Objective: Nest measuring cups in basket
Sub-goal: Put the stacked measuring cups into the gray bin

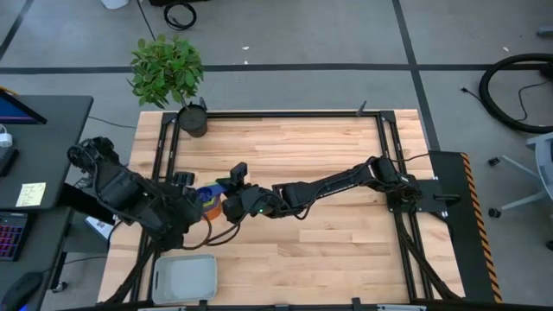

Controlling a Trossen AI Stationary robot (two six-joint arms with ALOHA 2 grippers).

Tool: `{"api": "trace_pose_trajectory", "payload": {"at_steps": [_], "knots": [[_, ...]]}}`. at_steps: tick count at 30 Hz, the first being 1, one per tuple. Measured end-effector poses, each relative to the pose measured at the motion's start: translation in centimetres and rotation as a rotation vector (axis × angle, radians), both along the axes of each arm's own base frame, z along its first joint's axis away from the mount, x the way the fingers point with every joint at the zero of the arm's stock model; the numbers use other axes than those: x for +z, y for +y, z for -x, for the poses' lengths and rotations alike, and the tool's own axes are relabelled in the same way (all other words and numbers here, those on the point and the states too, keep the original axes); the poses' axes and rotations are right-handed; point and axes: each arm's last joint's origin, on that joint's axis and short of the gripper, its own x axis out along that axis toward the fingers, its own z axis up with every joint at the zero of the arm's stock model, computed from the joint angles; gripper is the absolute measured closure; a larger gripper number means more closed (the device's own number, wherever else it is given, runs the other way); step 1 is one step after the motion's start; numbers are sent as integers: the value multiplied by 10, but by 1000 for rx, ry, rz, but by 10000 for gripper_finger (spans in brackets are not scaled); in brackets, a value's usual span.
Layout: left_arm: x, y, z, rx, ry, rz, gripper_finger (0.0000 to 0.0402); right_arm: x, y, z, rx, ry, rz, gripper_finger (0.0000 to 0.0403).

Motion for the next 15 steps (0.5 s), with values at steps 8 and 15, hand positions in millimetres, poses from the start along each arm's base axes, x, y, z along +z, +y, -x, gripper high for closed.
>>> {"api": "trace_pose_trajectory", "payload": {"at_steps": [8, 15], "knots": [[-3, -3, -5, 10, -5, -36, 195, 0, 0, 0, 0, 0, 0, 317], [-3, -2, -5, 32, -35, -67, 195, 0, 0, 0, 0, 1, 1, 317]]}}
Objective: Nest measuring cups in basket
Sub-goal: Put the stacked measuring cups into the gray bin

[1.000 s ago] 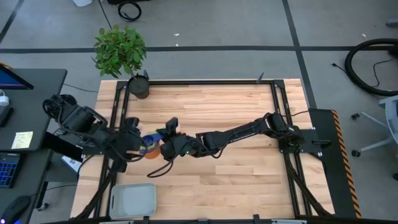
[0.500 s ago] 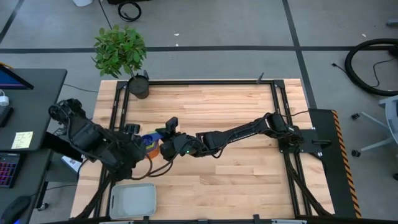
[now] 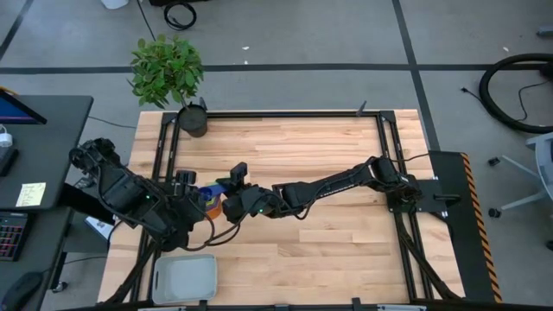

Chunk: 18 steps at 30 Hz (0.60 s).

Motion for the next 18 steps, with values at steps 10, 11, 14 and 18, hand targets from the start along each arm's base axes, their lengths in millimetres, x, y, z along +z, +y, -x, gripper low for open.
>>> {"api": "trace_pose_trajectory", "payload": {"at_steps": [10, 11, 14, 18], "knots": [[-15, 4, -5, 68, 47, 8, 195, 0, 0, 0, 1, 8, 8, 317], [-18, 5, -5, 69, 59, 1, 195, -1, 0, 0, 3, 15, 16, 317], [-25, 5, -6, 82, 81, -10, 195, -2, 0, 0, 11, 35, 49, 317], [-27, 5, -7, 117, 77, 7, 195, -2, -1, 0, 5, 33, 46, 317]]}}
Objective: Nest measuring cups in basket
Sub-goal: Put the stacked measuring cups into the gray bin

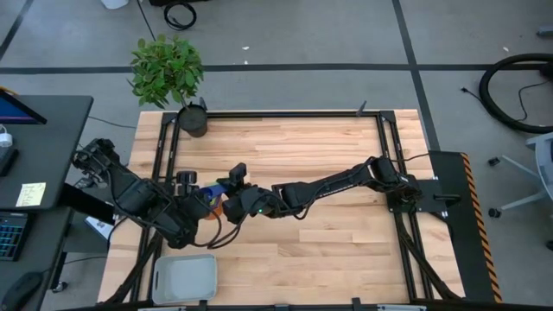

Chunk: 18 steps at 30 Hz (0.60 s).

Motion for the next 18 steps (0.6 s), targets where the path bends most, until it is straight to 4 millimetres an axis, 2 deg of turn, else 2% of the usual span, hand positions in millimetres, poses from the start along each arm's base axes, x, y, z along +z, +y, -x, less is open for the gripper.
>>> {"api": "trace_pose_trajectory", "payload": {"at_steps": [9, 18], "knots": [[2, -1, 4, 8, -7, 26, 195, -1, -9, -2, -9, 6, -5, 318], [17, 10, 17, -3, -93, 113, 195, 0, -16, -3, -29, 0, -7, 318]]}}
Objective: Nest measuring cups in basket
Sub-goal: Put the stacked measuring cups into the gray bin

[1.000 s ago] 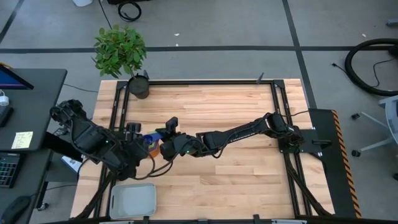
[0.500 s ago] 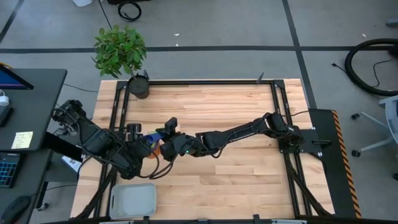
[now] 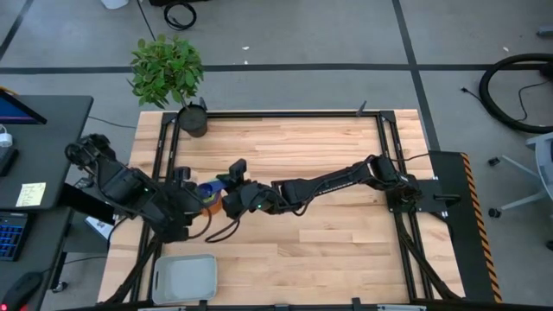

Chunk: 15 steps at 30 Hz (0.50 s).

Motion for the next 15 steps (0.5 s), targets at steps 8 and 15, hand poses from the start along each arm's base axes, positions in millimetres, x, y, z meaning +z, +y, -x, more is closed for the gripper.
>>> {"api": "trace_pose_trajectory", "payload": {"at_steps": [8, 15], "knots": [[-2, -2, -2, -28, 22, -14, 195, 0, -5, -1, -11, 3, 6, 318], [-2, 0, -3, -23, -16, -91, 195, 0, -5, -1, -11, 5, 7, 318]]}}
